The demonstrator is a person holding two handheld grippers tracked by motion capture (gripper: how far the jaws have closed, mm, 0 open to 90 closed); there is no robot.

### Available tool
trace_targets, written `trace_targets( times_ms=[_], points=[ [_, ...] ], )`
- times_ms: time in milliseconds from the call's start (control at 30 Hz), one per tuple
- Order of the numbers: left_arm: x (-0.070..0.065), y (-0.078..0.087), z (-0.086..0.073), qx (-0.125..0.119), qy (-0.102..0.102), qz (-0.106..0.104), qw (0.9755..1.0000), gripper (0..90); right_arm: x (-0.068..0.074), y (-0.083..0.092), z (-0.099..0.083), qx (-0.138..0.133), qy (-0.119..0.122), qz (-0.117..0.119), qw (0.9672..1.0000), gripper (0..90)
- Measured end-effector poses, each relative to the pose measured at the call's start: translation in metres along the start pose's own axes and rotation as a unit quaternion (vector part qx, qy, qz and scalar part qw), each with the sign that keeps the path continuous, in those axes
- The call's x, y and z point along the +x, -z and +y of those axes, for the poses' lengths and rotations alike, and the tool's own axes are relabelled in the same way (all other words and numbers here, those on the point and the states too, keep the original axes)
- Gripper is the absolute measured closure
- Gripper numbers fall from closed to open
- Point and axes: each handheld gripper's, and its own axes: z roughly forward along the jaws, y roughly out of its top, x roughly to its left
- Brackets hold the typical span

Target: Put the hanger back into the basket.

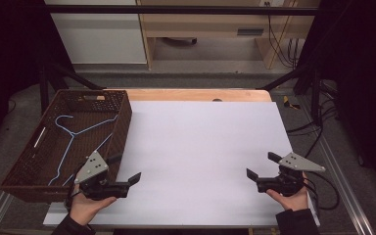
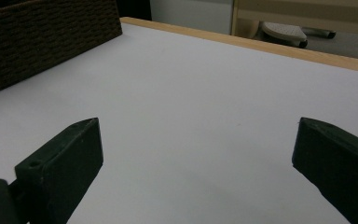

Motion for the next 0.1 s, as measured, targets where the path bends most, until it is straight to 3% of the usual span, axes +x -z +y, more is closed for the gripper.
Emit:
trace_targets(
  times_ms=[100],
  points=[
    [0.0, -0.0066, -0.0054, 0.007, 0.003, 0.001, 1.0, 11.5, -0.0004, 0.001, 0.0, 0.0, 0.001, 0.002, 1.0, 2.5]
  ],
)
